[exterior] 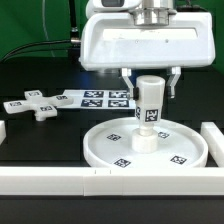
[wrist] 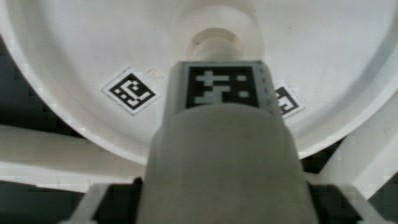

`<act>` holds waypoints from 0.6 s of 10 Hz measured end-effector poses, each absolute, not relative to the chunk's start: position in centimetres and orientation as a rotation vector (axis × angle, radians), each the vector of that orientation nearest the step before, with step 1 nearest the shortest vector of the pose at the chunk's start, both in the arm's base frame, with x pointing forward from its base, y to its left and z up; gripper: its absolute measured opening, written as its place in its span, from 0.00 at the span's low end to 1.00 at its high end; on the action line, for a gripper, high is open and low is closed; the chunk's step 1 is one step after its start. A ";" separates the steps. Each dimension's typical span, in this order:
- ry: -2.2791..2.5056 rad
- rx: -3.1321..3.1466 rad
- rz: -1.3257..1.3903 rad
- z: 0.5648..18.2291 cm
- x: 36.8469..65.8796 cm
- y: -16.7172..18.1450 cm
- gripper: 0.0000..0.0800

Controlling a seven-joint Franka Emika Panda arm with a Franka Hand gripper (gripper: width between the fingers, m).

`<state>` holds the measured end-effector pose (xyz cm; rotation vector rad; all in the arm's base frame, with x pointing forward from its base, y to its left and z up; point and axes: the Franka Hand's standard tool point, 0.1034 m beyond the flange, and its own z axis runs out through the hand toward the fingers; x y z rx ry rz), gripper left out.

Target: Assemble round table

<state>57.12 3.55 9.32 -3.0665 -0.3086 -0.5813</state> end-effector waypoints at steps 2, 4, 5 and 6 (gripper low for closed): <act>-0.301 -3.070 -0.563 9.2 57.0 3.2 0.51; -0.307 -3.071 -0.558 9.0 56.8 3.2 0.51; -0.308 -3.072 -0.554 8.8 56.7 3.2 0.51; -0.311 -3.072 -0.547 8.5 56.6 3.4 0.51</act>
Offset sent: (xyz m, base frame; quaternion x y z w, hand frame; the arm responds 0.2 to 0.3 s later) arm -0.0061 0.0009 -0.0024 0.0058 0.0003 0.0003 1.0000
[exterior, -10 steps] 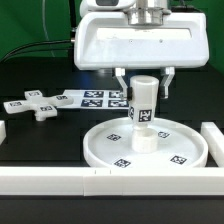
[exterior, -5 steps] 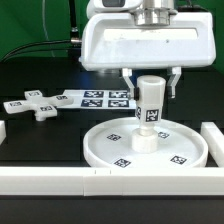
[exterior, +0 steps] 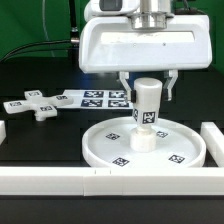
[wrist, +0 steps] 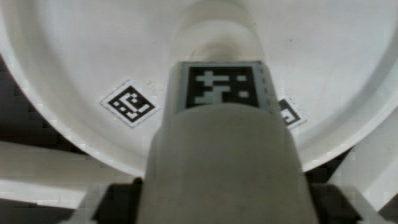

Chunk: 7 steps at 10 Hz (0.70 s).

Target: Assemble round table

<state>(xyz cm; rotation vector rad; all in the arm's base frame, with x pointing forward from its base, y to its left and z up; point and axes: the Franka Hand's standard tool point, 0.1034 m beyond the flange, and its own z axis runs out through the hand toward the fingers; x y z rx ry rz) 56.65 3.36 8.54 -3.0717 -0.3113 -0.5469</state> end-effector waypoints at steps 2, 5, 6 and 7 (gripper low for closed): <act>-0.315 -3.073 -0.532 7.9 56.4 3.5 0.51; -0.316 -3.073 -0.542 7.6 56.4 3.5 0.51; -0.317 -3.071 -0.563 7.6 56.5 3.5 0.51; -0.317 -3.071 -0.562 7.6 56.5 3.5 0.51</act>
Offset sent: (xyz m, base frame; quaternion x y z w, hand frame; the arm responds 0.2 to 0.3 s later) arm -0.0017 0.0037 -0.0101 0.0048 0.0047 0.0085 0.9999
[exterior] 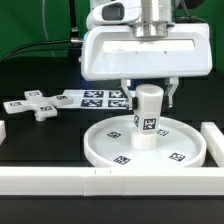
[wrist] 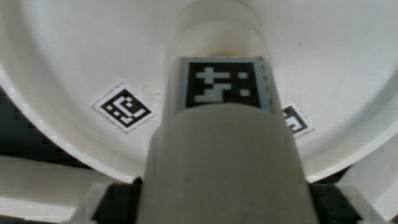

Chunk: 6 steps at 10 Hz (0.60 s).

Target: Assemble round table

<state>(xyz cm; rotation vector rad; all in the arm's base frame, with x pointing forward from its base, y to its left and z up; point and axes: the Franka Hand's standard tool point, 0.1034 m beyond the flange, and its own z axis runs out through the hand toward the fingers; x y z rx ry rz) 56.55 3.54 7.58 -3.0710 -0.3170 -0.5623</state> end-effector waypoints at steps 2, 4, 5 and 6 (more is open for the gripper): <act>-0.317 -3.071 -0.562 7.6 56.5 3.5 0.73; -0.330 -3.072 -0.567 8.7 56.8 3.3 0.80; -0.332 -3.070 -0.581 9.4 57.0 3.2 0.80; -0.338 -3.069 -0.582 10.2 57.1 3.2 0.81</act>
Offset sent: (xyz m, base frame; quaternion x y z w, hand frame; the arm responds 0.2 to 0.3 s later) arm -0.0016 -0.0101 0.0208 -0.0071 -0.0165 -0.0261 0.9995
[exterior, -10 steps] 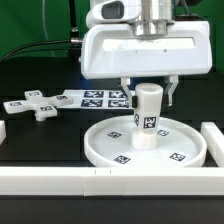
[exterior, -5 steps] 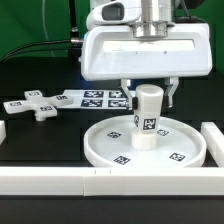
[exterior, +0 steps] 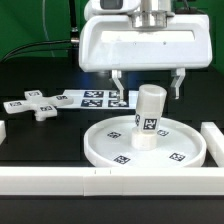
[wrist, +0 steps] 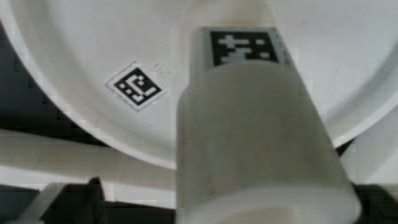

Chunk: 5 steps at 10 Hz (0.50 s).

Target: Assemble round table

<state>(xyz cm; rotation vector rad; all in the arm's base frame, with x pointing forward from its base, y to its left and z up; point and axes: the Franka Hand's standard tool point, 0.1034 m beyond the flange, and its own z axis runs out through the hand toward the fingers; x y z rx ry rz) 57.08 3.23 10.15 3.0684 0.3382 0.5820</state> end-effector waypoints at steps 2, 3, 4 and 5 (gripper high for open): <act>0.361 3.055 0.592 10.7 57.3 2.4 0.81; 0.364 3.056 0.590 10.6 57.3 2.5 0.81; 0.365 3.057 0.588 10.6 57.3 2.6 0.81; 0.369 3.066 0.562 10.6 57.3 2.7 0.81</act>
Offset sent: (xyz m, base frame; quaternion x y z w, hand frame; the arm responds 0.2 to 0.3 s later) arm 0.0000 0.0000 0.0000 0.0000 0.0000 0.0000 1.0000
